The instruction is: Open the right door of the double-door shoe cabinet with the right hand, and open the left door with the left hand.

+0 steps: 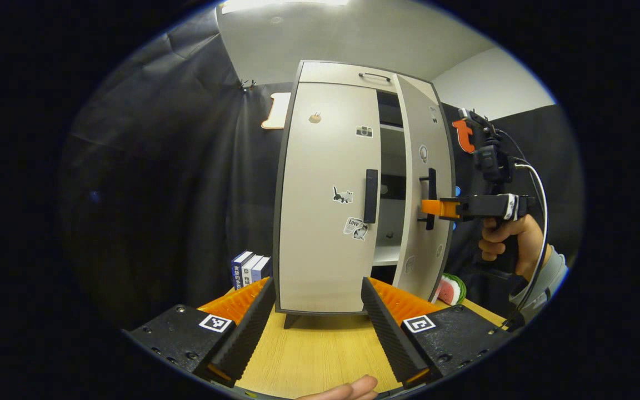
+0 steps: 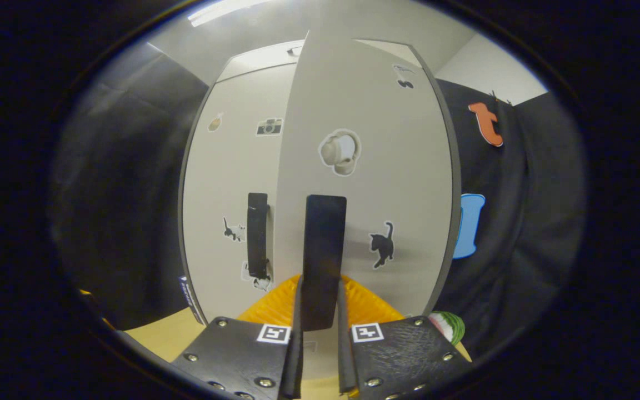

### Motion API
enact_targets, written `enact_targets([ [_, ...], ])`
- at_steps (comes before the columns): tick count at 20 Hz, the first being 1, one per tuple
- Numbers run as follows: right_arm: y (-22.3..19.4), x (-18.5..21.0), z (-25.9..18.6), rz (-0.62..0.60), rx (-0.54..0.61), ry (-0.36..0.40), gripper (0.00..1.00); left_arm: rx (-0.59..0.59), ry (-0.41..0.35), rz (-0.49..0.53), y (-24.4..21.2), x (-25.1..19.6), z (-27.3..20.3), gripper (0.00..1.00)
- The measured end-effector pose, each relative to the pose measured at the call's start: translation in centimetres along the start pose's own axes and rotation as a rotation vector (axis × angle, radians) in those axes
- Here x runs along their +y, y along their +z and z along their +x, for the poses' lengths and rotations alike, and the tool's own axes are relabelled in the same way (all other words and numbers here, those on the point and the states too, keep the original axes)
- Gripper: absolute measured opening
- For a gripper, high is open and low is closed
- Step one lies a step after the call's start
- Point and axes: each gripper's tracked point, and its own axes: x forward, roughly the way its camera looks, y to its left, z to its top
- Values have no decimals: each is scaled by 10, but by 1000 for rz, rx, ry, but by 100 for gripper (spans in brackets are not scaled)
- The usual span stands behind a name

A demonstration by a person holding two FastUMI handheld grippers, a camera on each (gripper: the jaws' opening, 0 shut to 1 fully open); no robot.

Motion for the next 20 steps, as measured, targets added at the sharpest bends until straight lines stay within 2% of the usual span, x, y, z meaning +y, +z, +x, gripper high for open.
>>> enact_targets([
  [2,-1,-1,-3,14,5,19,25,-7,1,-6,3,0,0,96],
  [3,0,-2,-4,6,3,27,25,-11,1,-9,4,1,0,93],
  [5,-1,-3,-7,6,1,43,25,-13,2,-13,5,2,0,92],
  [7,-2,-5,-13,24,4,55,26,-16,1,-10,5,0,-1,93],
  [8,-2,-6,-14,27,4,58,26,-13,0,-7,3,-1,0,96],
  [10,-1,-9,-18,37,1,66,25,-7,-12,-5,-1,-5,1,93],
  [12,-1,-12,-23,47,-2,75,25,0,-21,-4,-2,-10,2,96],
  [13,-1,-13,-25,51,-3,80,25,1,-24,-4,-3,-12,3,93],
  [20,2,-24,-35,56,-16,70,25,18,-54,-6,-11,-29,7,93],
])
